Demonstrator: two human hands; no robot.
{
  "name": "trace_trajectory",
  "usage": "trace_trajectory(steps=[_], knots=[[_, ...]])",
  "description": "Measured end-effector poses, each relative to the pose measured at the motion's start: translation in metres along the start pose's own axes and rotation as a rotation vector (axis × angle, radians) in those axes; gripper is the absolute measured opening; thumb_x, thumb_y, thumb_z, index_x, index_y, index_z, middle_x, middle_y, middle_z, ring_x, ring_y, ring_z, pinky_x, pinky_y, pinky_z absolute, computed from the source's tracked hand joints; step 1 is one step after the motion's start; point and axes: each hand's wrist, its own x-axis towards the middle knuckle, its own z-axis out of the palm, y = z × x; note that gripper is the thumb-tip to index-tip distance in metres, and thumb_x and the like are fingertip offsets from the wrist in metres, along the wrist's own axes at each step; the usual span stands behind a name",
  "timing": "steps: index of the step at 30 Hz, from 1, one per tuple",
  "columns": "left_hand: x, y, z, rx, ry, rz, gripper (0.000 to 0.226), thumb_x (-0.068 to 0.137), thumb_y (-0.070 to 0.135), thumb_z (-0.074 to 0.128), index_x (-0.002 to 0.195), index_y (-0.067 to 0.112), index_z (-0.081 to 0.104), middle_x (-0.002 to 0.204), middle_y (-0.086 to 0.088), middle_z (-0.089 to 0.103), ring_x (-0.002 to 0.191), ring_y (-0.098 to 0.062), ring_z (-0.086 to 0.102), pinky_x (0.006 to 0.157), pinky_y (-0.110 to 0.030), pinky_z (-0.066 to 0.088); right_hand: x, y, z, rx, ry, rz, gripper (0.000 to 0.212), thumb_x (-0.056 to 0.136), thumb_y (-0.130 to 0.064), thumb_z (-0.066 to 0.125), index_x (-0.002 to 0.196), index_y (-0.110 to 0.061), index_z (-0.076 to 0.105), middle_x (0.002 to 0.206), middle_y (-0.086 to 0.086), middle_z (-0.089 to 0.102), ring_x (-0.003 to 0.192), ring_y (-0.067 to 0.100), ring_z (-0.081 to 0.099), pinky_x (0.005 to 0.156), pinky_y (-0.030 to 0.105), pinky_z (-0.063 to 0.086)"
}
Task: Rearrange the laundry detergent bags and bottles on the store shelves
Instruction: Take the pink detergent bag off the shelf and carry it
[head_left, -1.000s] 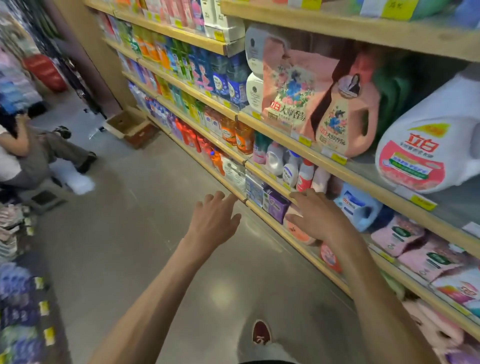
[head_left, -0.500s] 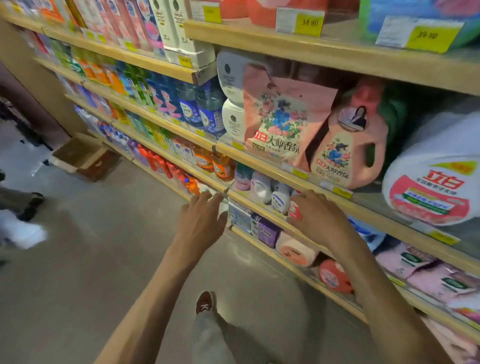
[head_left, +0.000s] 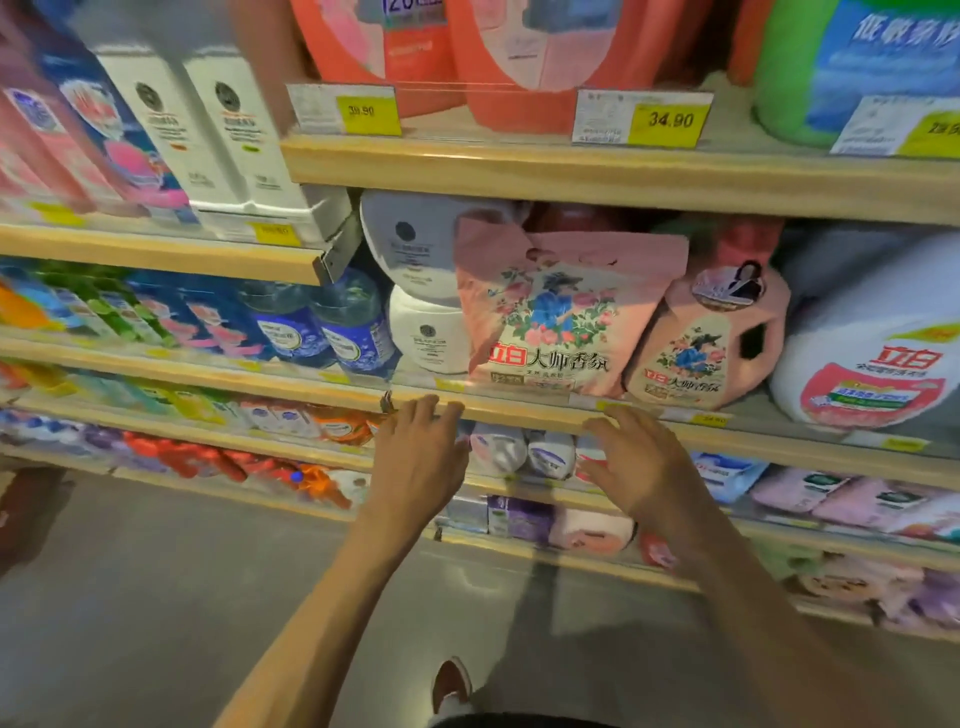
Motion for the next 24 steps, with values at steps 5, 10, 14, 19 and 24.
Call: trace_trajectory(steps=[5, 10, 14, 19, 24], knots=[[0.03, -0.029, 0.005, -0.021, -0.022, 0.109, 0.047, 0.088, 0.029, 0.063, 0.133, 0.018, 0.056, 0.131, -0.01, 0.059, 0.119, -0.035, 0.057, 0.089, -0.046, 0.051, 0.016, -0.018, 0.005, 0.018, 0.058, 0.138, 0.049, 0.087, -0.034, 0.071, 0.13, -0.012, 0.062, 0.136, 0.014, 0.057, 0.123, 0.035, 0.054, 0.097, 0.044, 0.049], [0.056, -0.044, 0.013, -0.095, -0.032, 0.216, 0.052, 0.093, 0.027, 0.06, 0.142, 0.017, 0.049, 0.139, -0.013, 0.053, 0.124, -0.037, 0.052, 0.094, -0.049, 0.048, 0.018, -0.017, 0.01, 0.063, 0.082, 0.281, 0.054, 0.094, -0.039, 0.062, 0.142, -0.018, 0.047, 0.151, 0.011, 0.041, 0.137, 0.032, 0.04, 0.106, 0.041, 0.042], [0.071, -0.043, 0.02, -0.206, 0.041, 0.308, 0.051, 0.096, 0.024, 0.057, 0.146, 0.019, 0.045, 0.138, -0.018, 0.054, 0.117, -0.041, 0.056, 0.09, -0.05, 0.051, 0.017, -0.01, 0.013, 0.097, 0.144, 0.352, 0.058, 0.093, -0.034, 0.064, 0.145, -0.018, 0.044, 0.154, 0.013, 0.036, 0.14, 0.035, 0.036, 0.107, 0.044, 0.041], [0.09, -0.035, 0.035, -0.267, 0.041, 0.338, 0.07, 0.094, 0.019, 0.061, 0.155, 0.027, 0.028, 0.148, -0.022, 0.042, 0.124, -0.044, 0.051, 0.091, -0.051, 0.051, 0.025, -0.002, 0.016, 0.084, 0.169, 0.361, 0.059, 0.093, -0.033, 0.064, 0.146, -0.022, 0.041, 0.155, 0.014, 0.035, 0.141, 0.035, 0.035, 0.108, 0.044, 0.041], [0.109, -0.027, 0.052, -0.364, 0.065, 0.337, 0.064, 0.093, 0.016, 0.062, 0.151, 0.02, 0.037, 0.141, -0.018, 0.048, 0.118, -0.039, 0.054, 0.092, -0.048, 0.052, 0.043, 0.011, 0.019, 0.166, 0.201, 0.331, 0.061, 0.091, -0.024, 0.067, 0.147, -0.02, 0.042, 0.155, 0.019, 0.031, 0.139, 0.038, 0.038, 0.106, 0.047, 0.045]])
